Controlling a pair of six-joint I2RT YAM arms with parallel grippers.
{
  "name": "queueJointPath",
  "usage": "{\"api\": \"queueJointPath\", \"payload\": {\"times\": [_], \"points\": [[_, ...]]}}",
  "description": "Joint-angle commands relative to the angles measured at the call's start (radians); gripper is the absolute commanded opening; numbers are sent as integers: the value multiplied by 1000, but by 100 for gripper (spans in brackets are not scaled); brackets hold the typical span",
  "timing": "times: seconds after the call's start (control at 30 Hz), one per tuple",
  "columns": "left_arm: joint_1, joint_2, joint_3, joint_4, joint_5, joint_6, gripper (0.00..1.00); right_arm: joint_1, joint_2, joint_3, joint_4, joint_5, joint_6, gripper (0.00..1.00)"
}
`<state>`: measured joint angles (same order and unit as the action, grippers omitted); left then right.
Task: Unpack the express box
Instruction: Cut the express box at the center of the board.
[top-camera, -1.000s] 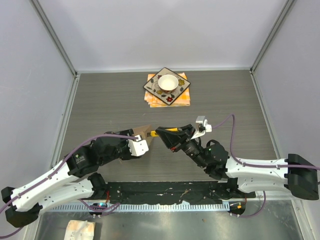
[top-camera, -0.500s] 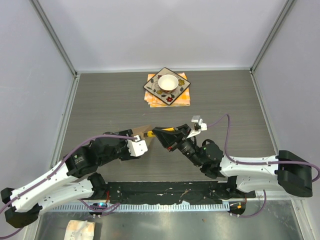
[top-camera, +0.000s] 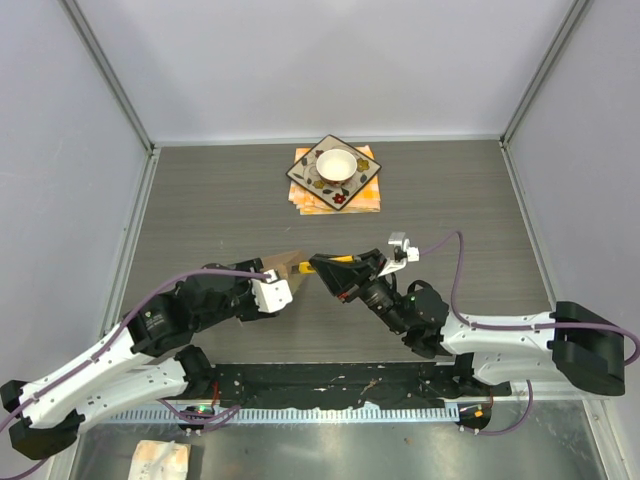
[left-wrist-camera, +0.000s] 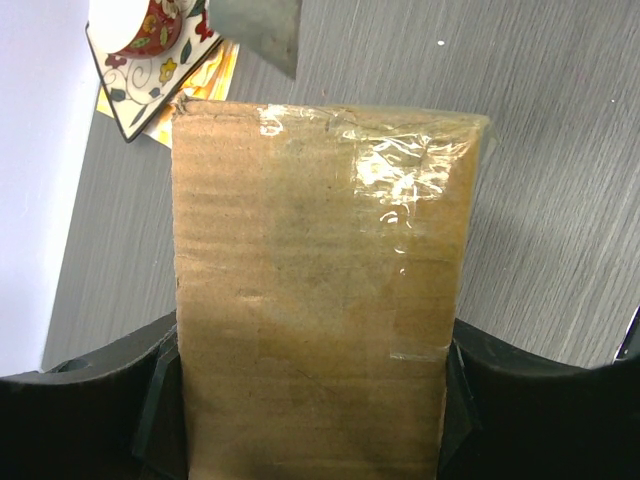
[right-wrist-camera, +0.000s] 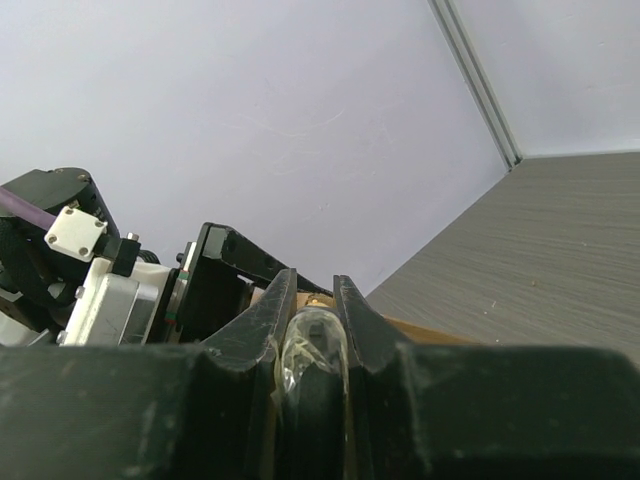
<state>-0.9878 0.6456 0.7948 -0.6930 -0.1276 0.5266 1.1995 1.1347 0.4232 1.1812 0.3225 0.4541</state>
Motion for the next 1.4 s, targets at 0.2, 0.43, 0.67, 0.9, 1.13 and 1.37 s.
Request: {"api": "queueJointPath", "payload": {"times": [0.2, 0.43, 0.67, 0.9, 1.13, 1.37], "points": [[11, -1, 12, 23, 106, -88, 27, -8, -1, 9, 86, -28, 37, 1], [20, -4, 11, 23, 114, -85, 27, -9, 28, 19, 129, -60, 61, 1], [23, -4, 12, 23, 117, -85, 27, -17, 59, 23, 140, -66, 90, 1], [26, -14, 6, 23, 125, -82, 27, -25, 108, 22, 195, -71, 129, 1], [26, -15, 4, 16, 125, -74, 27, -43, 105, 41, 172, -106, 152, 1], [31, -14, 7, 21, 118, -74, 27, -43, 116, 31, 68, -178, 224, 1]]}}
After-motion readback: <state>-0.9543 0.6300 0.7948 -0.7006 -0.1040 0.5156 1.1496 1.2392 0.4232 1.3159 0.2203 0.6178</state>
